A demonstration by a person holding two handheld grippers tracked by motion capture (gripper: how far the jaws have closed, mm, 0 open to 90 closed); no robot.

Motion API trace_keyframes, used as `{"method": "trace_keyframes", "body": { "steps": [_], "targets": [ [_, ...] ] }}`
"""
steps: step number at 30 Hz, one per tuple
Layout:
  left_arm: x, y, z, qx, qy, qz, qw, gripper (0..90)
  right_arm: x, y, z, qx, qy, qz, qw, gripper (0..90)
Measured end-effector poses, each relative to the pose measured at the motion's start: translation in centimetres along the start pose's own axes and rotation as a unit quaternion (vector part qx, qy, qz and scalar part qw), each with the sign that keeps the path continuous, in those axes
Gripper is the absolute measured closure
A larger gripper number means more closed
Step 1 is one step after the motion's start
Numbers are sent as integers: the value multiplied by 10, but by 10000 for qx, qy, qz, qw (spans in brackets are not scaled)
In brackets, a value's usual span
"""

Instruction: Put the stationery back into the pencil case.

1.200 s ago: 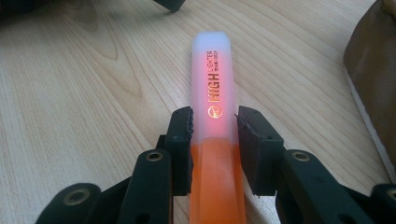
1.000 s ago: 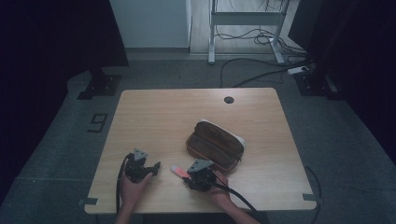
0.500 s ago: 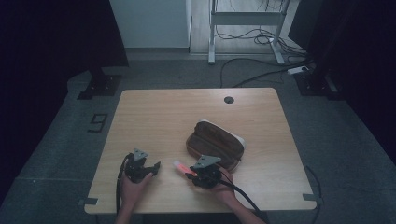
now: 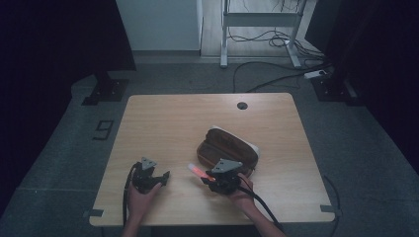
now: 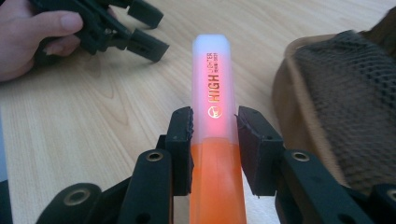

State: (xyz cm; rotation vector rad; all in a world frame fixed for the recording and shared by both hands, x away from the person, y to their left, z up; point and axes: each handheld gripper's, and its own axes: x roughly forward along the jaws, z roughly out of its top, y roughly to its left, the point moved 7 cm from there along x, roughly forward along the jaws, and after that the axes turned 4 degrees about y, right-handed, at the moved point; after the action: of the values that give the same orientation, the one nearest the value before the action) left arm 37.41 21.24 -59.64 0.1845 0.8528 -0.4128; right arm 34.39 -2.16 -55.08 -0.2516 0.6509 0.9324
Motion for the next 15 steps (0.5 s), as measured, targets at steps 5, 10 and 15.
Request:
{"method": "trace_keyframes", "body": {
  "steps": [5, 10, 15],
  "targets": [
    [0, 0, 0, 0, 1, -1, 10000, 234, -5, -6, 2, 37, -66, -47, 10000, 656],
    [0, 0, 0, 0, 0, 1, 10000, 234, -11, -12, 3, 69, -137, -91, 9998, 656],
    [0, 0, 0, 0, 0, 0, 10000, 234, -15, -17, 4, 80, -165, -139, 9997, 656]
  ]
}}
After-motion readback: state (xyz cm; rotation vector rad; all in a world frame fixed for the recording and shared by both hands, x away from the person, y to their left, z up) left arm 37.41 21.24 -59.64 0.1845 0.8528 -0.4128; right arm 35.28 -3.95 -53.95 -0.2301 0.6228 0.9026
